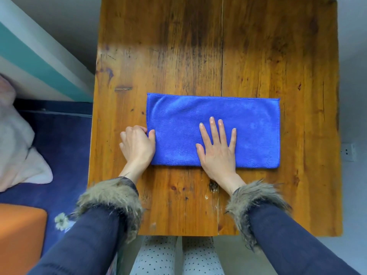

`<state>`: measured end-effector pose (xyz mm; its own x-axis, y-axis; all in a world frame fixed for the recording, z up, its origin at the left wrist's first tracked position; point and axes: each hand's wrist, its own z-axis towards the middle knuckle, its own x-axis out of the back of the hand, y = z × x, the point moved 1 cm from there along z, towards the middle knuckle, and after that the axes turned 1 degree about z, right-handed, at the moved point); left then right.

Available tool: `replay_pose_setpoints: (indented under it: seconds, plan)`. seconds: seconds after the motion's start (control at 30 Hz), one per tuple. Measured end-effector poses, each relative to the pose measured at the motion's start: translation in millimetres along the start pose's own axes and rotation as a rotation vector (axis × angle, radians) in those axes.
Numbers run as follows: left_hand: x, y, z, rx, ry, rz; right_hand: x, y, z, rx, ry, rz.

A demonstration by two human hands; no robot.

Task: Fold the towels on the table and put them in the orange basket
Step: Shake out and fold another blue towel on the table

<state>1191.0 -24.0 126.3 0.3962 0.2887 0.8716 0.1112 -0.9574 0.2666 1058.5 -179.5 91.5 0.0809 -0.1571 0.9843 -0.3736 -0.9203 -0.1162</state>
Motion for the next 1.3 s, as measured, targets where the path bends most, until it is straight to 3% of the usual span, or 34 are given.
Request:
replay_pose_setpoints:
  seconds: [0.13, 0.23, 0.33, 0.43, 0.7, 0.8, 0.93, 1.1, 1.3]
  plan:
    - [8, -3, 1, -0.14, 0.018, -0.013, 2, -1, 0, -0.014, -0.015, -0.019]
    - [13, -7, -1, -0.178, -0.029, -0.182, 4, -2, -1, -0.027, -0.037, -0.028]
    - [22, -9, 2, -0.058, -0.186, -0.449, 6, -2, 0, -0.041, -0.058, -0.039]
    - [35, -8, 5, 0.038, -0.451, -0.71, 7, -3, 0, -0.045, -0.081, -0.049]
    - [58, 5, 0, 0.091, -0.699, -0.881, 13, -7, 3, -0.059, -0.19, 0.011]
    - [66, 22, -14, 0.056, -0.687, -0.961, 29, 4, 6, 0.01, -0.219, 0.188]
    - [72, 64, -41, -0.016, -0.625, -1.014, 64, 49, 1, -0.06, -0.093, 0.73]
    - [46, 145, -82, -0.116, -0.471, -0.869, 87, 126, -18, -0.264, 0.108, 0.821]
    - [-30, 212, -120, -0.246, -0.339, -0.559, 76, 175, -40, -0.563, -0.08, 1.179]
